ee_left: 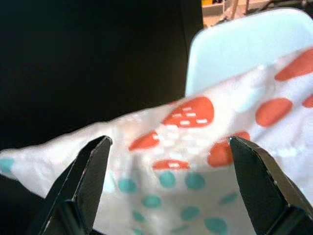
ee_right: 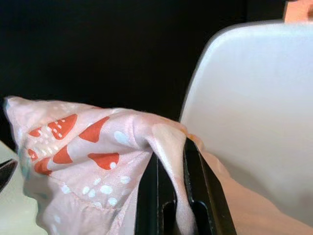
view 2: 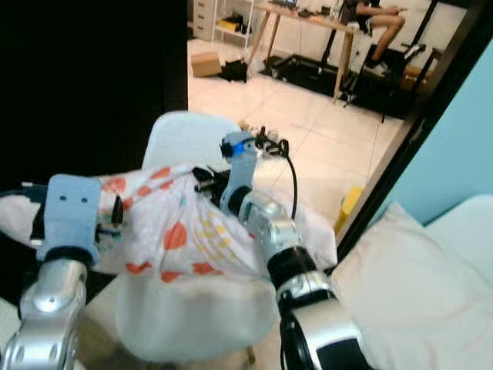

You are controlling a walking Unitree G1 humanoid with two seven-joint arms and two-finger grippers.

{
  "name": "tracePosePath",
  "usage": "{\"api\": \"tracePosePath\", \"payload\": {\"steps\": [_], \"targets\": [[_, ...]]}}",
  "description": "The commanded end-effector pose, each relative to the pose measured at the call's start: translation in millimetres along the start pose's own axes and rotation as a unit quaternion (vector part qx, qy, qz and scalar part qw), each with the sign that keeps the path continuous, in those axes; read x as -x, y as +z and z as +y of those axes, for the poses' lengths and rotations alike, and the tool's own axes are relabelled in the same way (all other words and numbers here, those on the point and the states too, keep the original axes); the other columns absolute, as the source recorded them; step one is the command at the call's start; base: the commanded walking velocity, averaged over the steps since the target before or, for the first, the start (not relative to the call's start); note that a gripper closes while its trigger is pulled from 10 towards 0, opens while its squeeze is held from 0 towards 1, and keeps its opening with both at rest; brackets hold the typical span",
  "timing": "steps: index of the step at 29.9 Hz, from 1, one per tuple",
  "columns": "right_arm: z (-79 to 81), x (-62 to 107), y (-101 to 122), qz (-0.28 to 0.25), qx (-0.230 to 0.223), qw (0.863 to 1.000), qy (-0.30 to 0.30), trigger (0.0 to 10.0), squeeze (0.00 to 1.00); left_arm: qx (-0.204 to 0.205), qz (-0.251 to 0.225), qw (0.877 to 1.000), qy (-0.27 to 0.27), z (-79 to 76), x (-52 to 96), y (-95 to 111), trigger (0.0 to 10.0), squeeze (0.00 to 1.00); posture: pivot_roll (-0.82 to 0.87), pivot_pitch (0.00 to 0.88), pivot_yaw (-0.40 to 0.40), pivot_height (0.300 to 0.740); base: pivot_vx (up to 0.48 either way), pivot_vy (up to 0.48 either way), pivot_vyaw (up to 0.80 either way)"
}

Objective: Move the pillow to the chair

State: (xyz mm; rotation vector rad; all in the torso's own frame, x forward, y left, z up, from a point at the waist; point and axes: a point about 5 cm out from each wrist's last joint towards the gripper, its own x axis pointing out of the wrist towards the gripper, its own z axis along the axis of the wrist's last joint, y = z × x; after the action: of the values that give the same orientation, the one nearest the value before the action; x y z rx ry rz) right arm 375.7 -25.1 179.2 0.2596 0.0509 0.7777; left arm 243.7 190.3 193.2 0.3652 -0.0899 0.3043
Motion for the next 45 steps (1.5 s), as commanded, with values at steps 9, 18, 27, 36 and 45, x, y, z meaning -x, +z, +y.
{"api": "tracePosePath", "payload": {"steps": [9, 18, 27, 36, 45], "targets": [[0.7, 3.5, -28.7, 0.076, 0.098, 0.992, 0.012, 10.0, 0.00, 0.011, 0.036, 0.999, -0.008, 1.1, 17.1, -5.8, 10.0, 0.00, 0.11, 0.114, -0.165, 0.585, 0.000, 0.000, 0.00], [-16.8, 23.6, -69.4, 0.243, 0.243, 0.939, -0.004, 10.0, 0.00, 0.015, 0.063, 0.998, -0.004, 9.1, 29.0, -9.8, 10.0, 0.00, 0.10, 0.146, -0.164, 0.576, 0.000, 0.000, 0.00], [-23.0, 42.4, -101.9, 0.365, 0.280, 0.888, 0.000, 10.0, 0.00, 0.009, 0.091, 0.996, -0.018, 13.1, 36.4, -12.0, 10.0, 0.00, 0.12, 0.140, -0.172, 0.576, 0.000, 0.000, 0.00], [-31.3, 26.7, -74.8, 0.280, 0.287, 0.905, -0.144, 10.0, 0.00, 0.019, 0.119, 0.991, -0.065, 6.0, 42.4, -17.2, 10.0, 0.00, 0.12, 0.120, -0.184, 0.576, 0.000, 0.000, 0.00], [-21.1, 9.0, -52.4, 0.210, 0.224, 0.940, -0.147, 10.0, 1.00, 0.053, 0.153, 0.975, -0.153, -16.0, 46.1, -19.8, 10.0, 0.00, 0.12, 0.093, -0.198, 0.576, 0.000, 0.000, 0.00]]}}
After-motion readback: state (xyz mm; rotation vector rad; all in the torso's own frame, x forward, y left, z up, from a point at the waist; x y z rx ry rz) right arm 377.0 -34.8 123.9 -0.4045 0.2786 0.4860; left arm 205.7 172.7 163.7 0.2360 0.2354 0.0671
